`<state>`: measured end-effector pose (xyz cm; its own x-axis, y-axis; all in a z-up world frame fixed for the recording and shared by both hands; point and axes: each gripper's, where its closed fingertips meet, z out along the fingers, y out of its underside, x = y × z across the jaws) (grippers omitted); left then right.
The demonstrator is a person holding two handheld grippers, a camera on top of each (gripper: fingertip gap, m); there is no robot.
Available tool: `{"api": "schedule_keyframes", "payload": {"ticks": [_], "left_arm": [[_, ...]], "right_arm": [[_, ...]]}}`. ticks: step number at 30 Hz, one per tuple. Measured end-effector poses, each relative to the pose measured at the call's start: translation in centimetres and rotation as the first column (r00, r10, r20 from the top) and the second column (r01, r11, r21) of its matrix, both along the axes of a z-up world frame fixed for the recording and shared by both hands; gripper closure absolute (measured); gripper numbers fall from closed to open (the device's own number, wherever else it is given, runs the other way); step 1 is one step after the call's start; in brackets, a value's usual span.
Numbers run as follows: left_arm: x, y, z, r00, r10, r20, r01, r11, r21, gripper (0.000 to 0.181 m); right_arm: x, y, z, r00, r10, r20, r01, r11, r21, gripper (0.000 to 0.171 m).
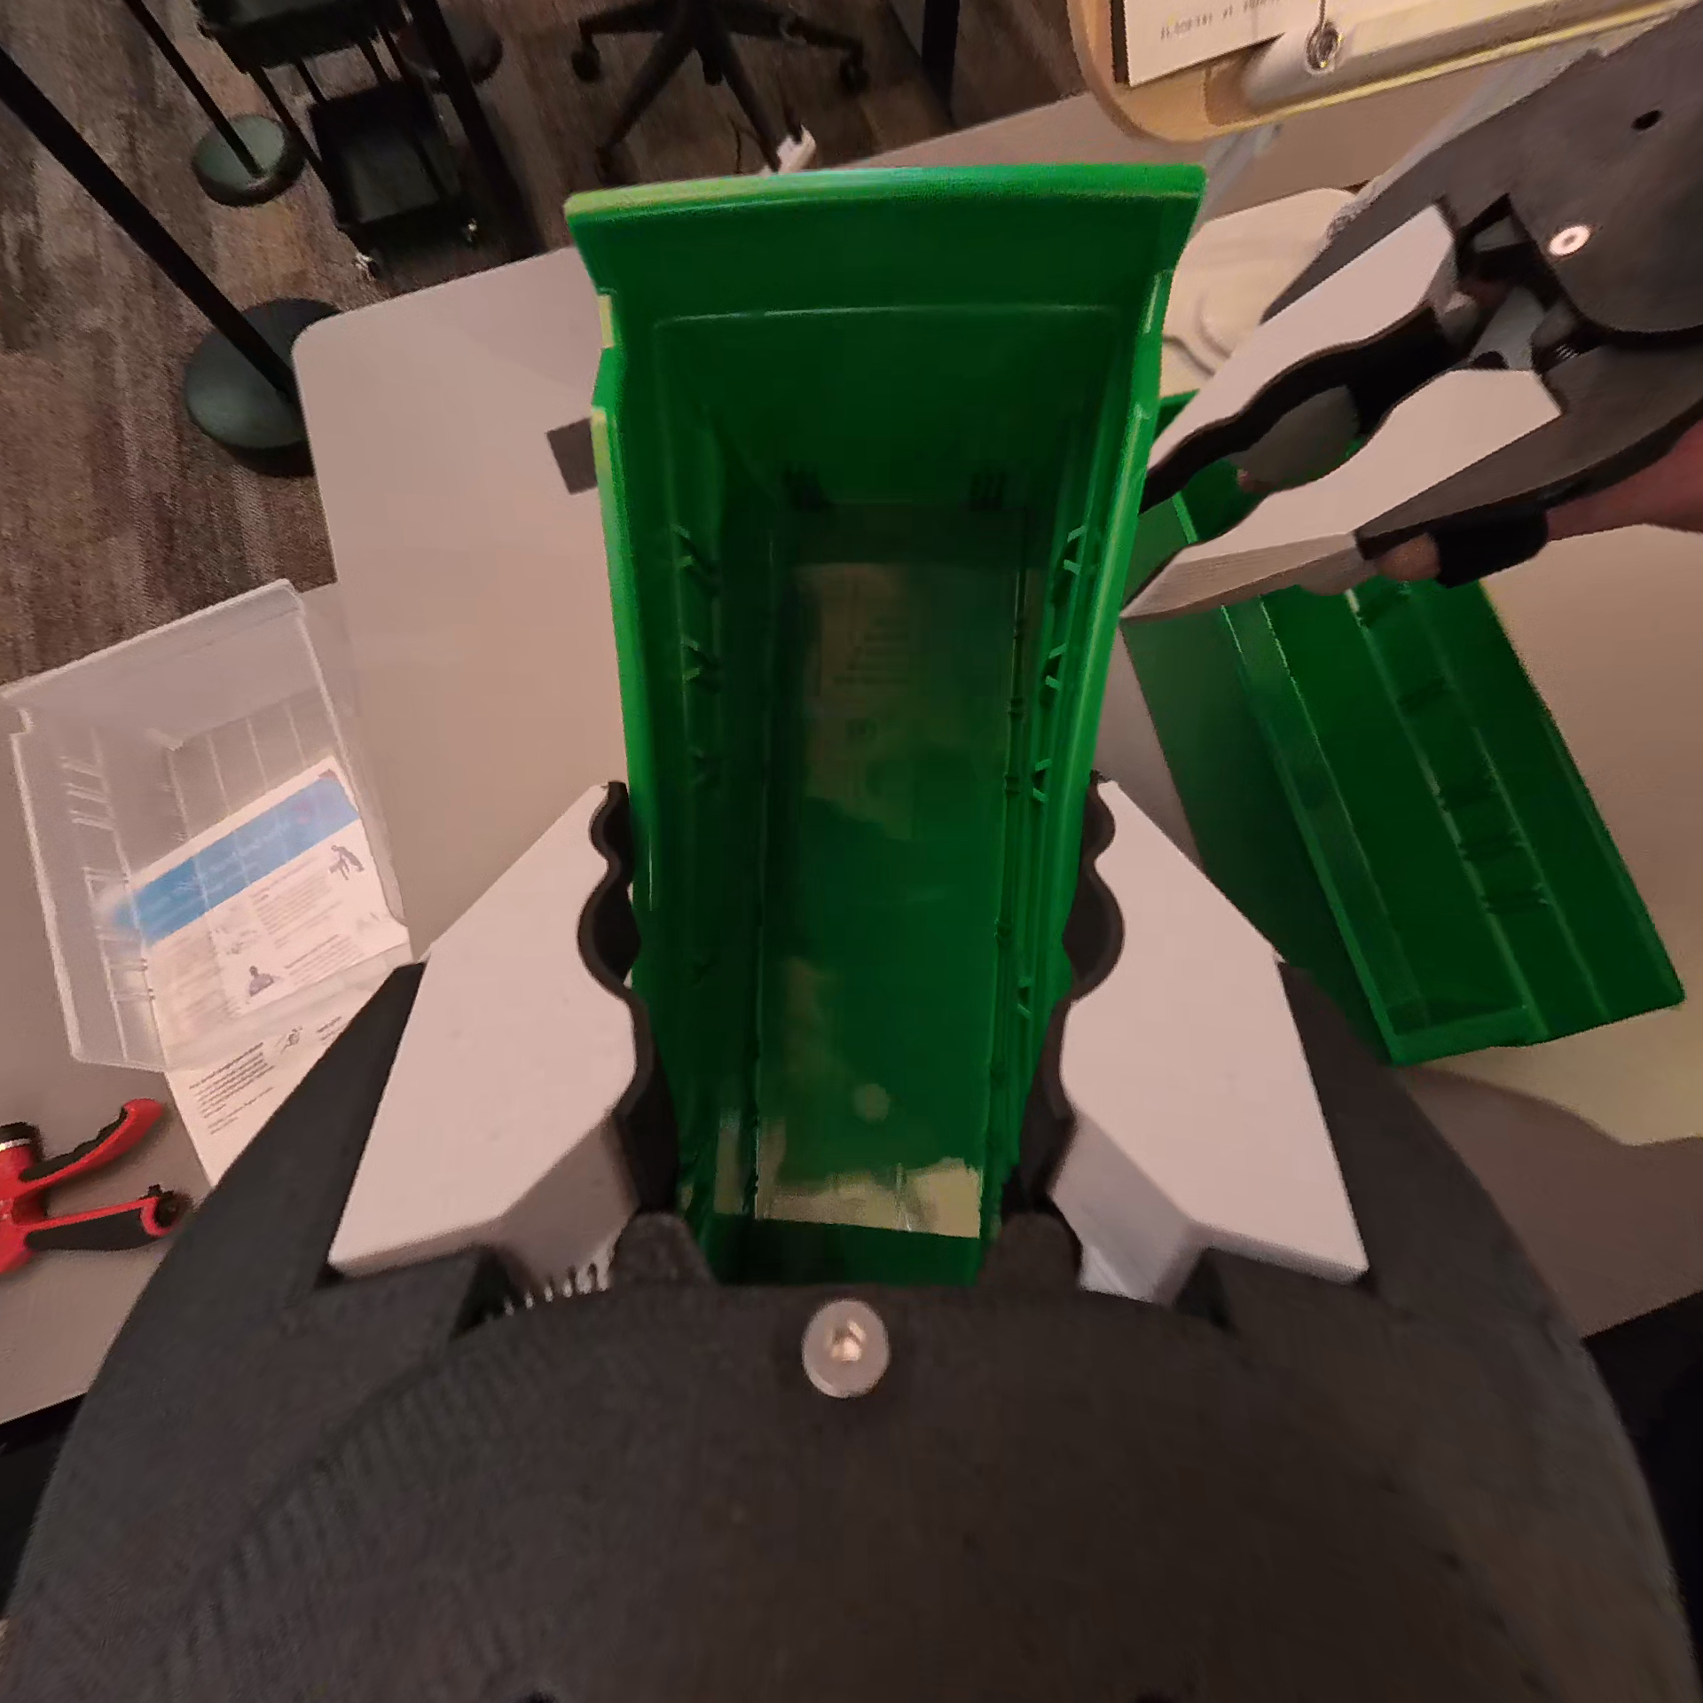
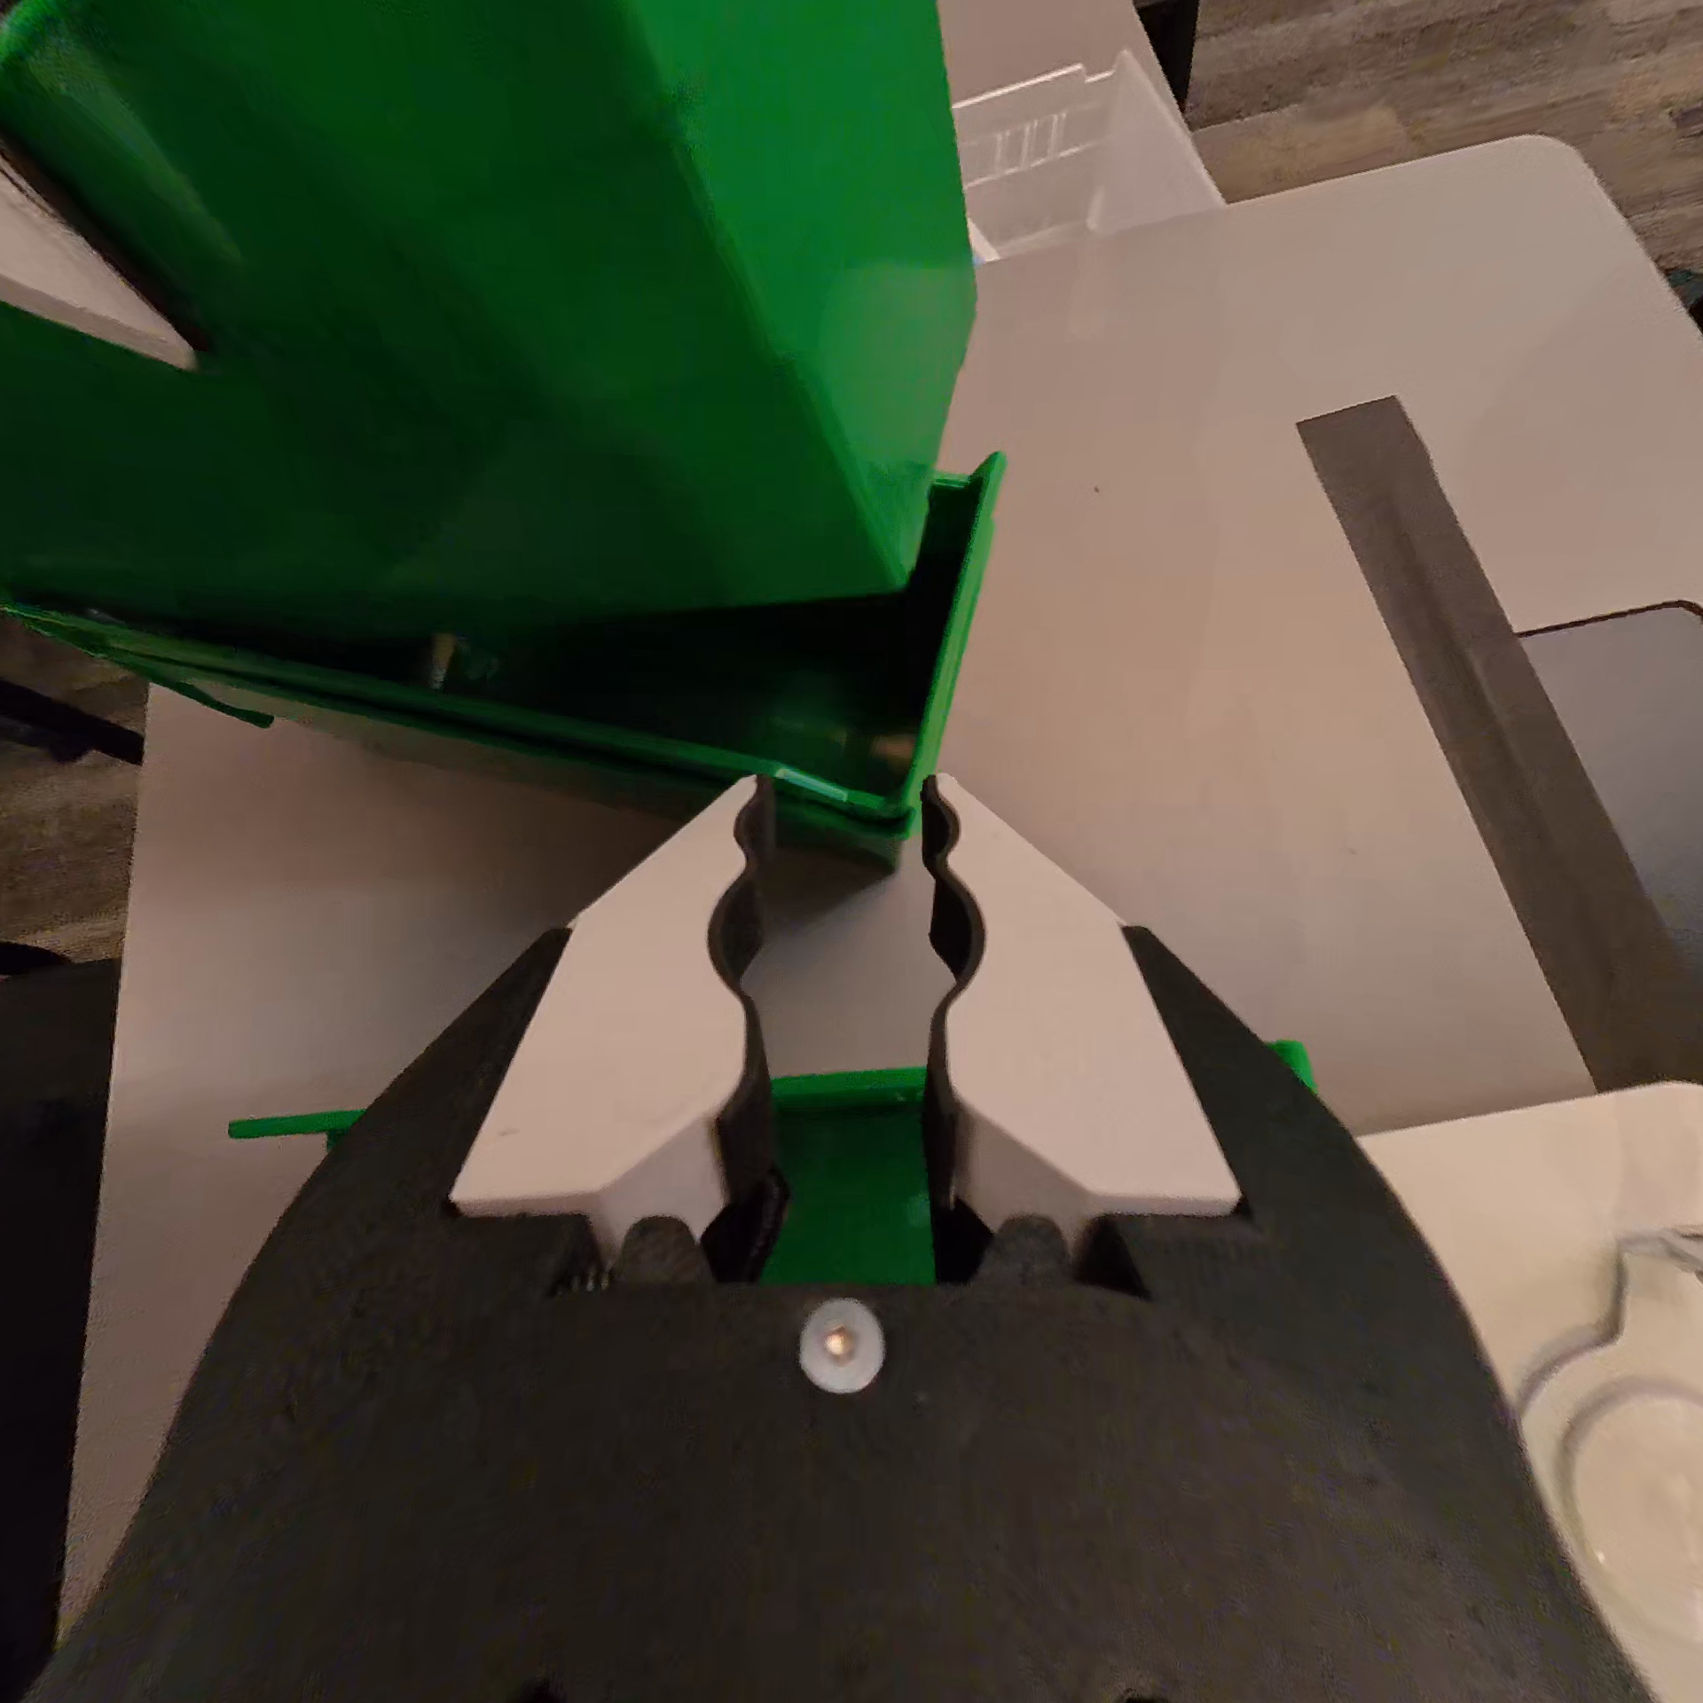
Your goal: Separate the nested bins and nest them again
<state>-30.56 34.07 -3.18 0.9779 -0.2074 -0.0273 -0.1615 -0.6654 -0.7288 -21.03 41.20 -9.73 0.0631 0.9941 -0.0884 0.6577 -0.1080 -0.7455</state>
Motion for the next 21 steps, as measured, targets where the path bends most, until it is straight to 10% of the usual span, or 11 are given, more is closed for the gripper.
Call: {"api": "schedule_keyframes", "payload": {"ticks": [21], "left_arm": [[-1.3,-2.5,7.7,1.0,0.02,-0.015,-0.015,0.969,0.246,0.088]], "right_arm": [[6.6,-1.2,5.8,0.979,-0.105,-0.172,0.092,0.993,-0.079,0.15]]}}
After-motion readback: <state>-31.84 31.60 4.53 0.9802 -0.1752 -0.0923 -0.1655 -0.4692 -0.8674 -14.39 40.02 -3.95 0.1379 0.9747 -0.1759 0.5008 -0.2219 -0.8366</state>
